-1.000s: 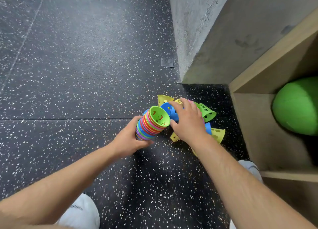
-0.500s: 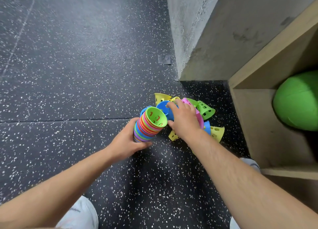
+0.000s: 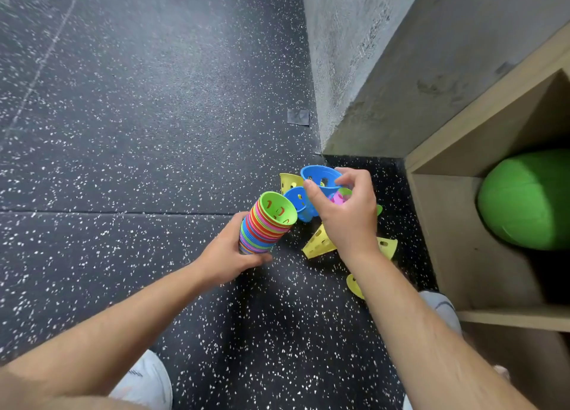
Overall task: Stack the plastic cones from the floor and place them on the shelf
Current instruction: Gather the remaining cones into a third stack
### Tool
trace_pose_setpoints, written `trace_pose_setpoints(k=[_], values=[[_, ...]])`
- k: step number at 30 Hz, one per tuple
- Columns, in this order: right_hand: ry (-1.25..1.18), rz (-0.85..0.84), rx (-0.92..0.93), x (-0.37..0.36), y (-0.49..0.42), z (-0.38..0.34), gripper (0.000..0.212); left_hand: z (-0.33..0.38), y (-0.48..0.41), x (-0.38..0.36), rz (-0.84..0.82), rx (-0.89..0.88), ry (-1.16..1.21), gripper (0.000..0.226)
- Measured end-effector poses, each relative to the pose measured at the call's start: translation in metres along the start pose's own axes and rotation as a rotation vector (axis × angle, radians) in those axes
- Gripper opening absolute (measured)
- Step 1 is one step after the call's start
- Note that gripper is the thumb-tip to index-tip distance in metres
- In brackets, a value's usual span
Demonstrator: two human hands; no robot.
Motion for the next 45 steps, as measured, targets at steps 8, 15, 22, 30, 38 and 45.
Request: trace_pose_setpoints(k=[8,15,22,30,38,45], values=[[-0.028,-0.244,0.089,-0.045,0.031,0.002,0.056,-0.001,0.004,0.001,0.014,0.01,0.041,0.076],[0.149,-0.451,0.108,-0.075,0.045,0.015,0.061,-0.006,0.01,0.009,0.075,0.021,0.074,0.075],[0.418,-0.461,0.129,-0.103,0.023,0.024,0.061,-0.018,0.028,0.046,0.192,0.058,0.093,0.072],[0.741,-0.535,0.22,-0.145,0.016,0.034,0.055,-0.021,0.024,0.049,0.19,0.064,0.092,0.065],[0.593,-0.418,0.215,-0.131,0.036,0.041,0.027,-0.025,0.022,0.05,0.185,0.062,0.108,0.065],[0.823,-0.635,0.128,-0.15,0.048,0.055,0.061,-0.018,0.023,0.049,0.181,0.033,0.118,0.067]])
Point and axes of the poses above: each hand's wrist, its own y-axis away from the middle knuckle, its own x-axis out of the back of the hand, z = x × y, the point moved 9 cm from there along -y, towards the middle knuckle, and after that the axes turned 6 degrees about -x, right-handed, at the moved point
